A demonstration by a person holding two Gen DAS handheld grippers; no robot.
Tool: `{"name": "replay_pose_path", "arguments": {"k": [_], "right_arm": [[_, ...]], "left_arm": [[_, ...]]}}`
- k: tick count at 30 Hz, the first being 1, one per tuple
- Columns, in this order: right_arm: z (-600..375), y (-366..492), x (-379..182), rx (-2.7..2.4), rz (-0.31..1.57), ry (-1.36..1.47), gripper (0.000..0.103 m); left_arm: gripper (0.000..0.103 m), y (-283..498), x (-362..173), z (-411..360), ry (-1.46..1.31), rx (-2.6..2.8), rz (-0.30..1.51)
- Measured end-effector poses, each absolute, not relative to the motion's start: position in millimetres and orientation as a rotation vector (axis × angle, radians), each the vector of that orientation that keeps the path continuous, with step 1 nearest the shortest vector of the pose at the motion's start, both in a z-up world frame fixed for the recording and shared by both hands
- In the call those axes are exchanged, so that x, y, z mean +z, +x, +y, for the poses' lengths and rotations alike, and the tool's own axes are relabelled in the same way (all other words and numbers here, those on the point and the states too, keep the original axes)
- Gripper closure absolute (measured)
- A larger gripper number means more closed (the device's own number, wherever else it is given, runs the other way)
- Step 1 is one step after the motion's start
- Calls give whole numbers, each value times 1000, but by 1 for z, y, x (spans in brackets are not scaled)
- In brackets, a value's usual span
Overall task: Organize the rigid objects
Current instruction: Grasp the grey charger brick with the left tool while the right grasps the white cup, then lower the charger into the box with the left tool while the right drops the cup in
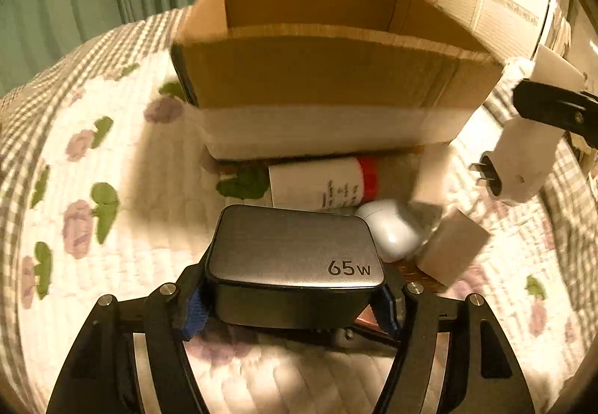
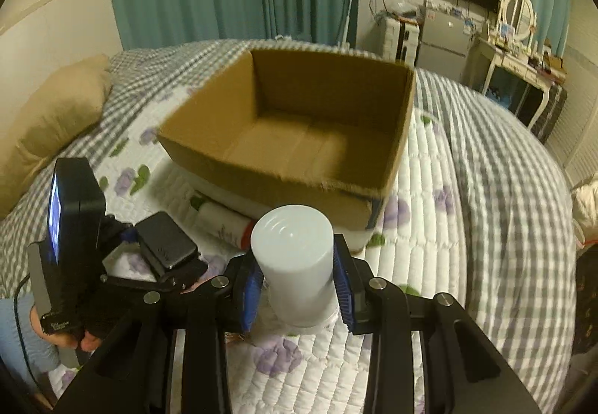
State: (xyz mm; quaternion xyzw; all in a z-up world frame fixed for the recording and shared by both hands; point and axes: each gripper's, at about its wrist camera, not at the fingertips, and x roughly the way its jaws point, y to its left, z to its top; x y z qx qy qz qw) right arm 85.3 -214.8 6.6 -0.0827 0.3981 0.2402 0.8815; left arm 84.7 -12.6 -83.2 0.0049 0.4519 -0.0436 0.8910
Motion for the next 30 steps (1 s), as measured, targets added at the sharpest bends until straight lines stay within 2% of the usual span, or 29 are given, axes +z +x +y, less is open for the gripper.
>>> {"name": "replay_pose_path", "arguments": {"k": [8,14,20,30], "right_arm": [[-203,75,72,512,714,-178,70],[-195,99,109,497,638,-170,70],[-195,149,91,464,668,-144,70],[-207,203,25,471,755,-106,70]], "left_arm": [[32,84,-19,-16,6,-102,826],[32,119,33,-23,2,-86,761],[32,167,32,-27,-5,-65,774],[32,210,-16,-22,11,-52,826]]}}
